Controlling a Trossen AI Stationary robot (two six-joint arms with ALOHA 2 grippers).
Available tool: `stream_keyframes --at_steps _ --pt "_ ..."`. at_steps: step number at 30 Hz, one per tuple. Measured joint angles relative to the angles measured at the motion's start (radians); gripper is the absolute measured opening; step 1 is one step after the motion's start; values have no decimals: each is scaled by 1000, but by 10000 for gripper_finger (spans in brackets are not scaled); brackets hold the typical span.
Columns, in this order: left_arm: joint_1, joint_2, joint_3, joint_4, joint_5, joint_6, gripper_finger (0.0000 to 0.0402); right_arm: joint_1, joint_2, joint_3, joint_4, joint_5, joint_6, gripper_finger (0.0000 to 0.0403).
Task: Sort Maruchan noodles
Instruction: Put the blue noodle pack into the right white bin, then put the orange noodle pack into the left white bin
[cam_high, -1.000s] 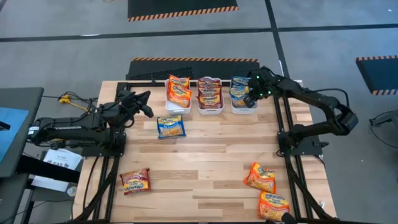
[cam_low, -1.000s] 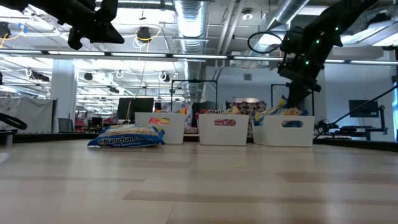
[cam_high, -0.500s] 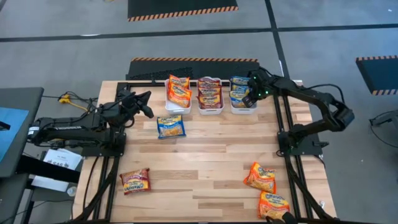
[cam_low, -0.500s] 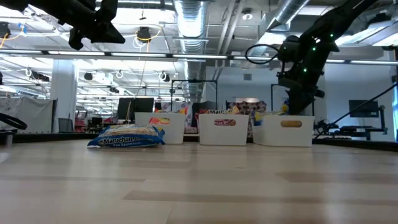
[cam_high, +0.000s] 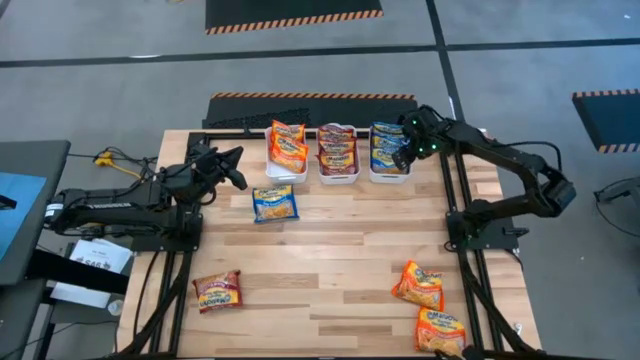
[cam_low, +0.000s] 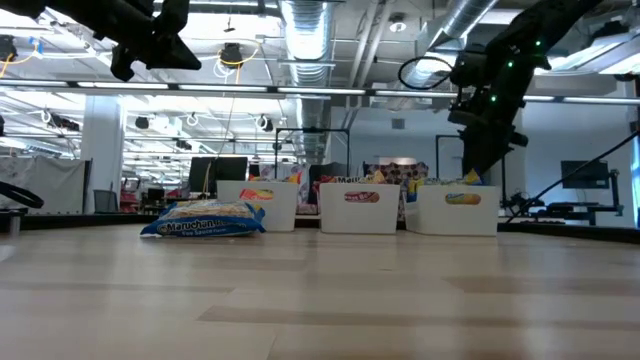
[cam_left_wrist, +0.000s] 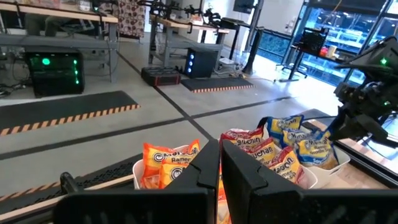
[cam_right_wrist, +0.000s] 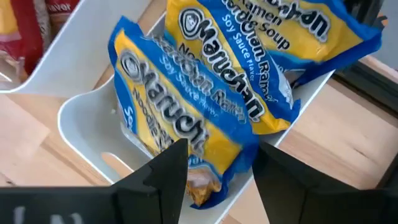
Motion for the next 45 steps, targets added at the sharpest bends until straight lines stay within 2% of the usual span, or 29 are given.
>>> stream_keyframes --at_steps 6,17,24,29,35,41,45 --pt "0 0 0 0 35 3 0 0 -45 3 -12 -1 17 190" --pt "0 -2 0 25 35 15 0 56 -166 3 -25 -17 91 185" --pt "0 -3 0 110 87 43 0 124 -211 3 -26 -133 118 185" --pt "0 -20 29 127 184 23 0 179 -215 3 -26 -241 208 185" --pt "-2 -38 112 62 334 -3 0 253 -215 3 -35 -295 245 185" --pt "-2 -34 188 -35 343 -9 0 357 -215 3 -160 -296 326 185" --pt "-2 -34 212 -89 376 -10 0 450 -215 -22 -176 -295 415 185"
